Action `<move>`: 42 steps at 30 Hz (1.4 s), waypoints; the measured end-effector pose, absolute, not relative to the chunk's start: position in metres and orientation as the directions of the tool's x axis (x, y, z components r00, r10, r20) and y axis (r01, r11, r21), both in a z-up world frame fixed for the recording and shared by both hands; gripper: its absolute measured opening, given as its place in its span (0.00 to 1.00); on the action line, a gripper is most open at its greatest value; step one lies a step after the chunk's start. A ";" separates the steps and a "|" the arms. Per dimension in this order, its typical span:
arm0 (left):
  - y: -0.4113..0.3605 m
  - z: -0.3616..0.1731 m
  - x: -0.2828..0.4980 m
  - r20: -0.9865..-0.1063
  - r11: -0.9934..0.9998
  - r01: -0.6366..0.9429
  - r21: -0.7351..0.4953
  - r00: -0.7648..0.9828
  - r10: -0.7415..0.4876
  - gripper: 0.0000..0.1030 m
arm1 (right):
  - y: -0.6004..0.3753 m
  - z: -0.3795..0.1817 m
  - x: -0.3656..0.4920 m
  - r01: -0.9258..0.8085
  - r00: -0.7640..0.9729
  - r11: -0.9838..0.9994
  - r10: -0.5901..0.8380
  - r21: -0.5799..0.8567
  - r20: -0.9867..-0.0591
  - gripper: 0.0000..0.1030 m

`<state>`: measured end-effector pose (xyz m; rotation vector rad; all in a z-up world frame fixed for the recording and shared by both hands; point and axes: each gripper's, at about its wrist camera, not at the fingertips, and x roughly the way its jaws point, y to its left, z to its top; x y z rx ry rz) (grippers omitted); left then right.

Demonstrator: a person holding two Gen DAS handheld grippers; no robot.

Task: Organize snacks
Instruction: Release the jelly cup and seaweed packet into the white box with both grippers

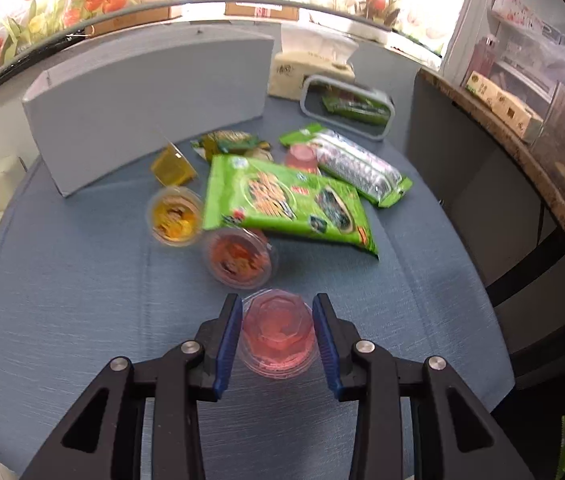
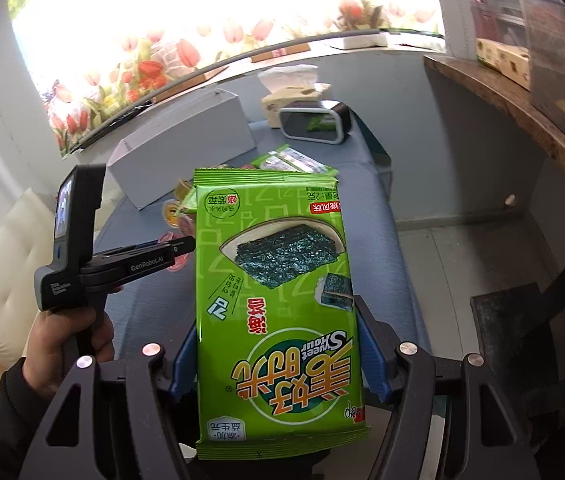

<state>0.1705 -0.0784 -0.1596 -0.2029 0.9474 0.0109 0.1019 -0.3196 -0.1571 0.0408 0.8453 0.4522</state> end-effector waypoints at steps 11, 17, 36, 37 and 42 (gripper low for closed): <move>-0.016 -0.101 0.150 -0.753 0.974 -0.107 -0.202 0.652 -0.085 0.39 | -0.246 -0.150 0.132 -0.486 0.550 0.861 0.434 0.148 -0.714 0.69; 0.028 -0.064 0.140 -0.717 0.975 -0.111 -0.193 0.694 -0.063 0.39 | -0.193 -0.140 0.162 -0.553 0.544 0.826 0.459 0.112 -0.702 0.69; 0.152 -0.007 0.309 -0.657 0.953 -0.157 -0.260 0.752 -0.056 0.39 | -0.022 -0.087 0.383 -0.644 0.511 0.764 0.473 0.045 -0.717 0.69; 0.157 -0.012 0.319 -0.668 0.951 -0.167 -0.259 0.743 -0.052 0.39 | -0.018 -0.089 0.393 -0.645 0.505 0.762 0.475 0.050 -0.721 0.69; 0.176 -0.038 0.351 -0.710 0.957 -0.188 -0.223 0.703 -0.027 0.40 | 0.008 -0.102 0.430 -0.651 0.477 0.758 0.459 0.050 -0.750 0.69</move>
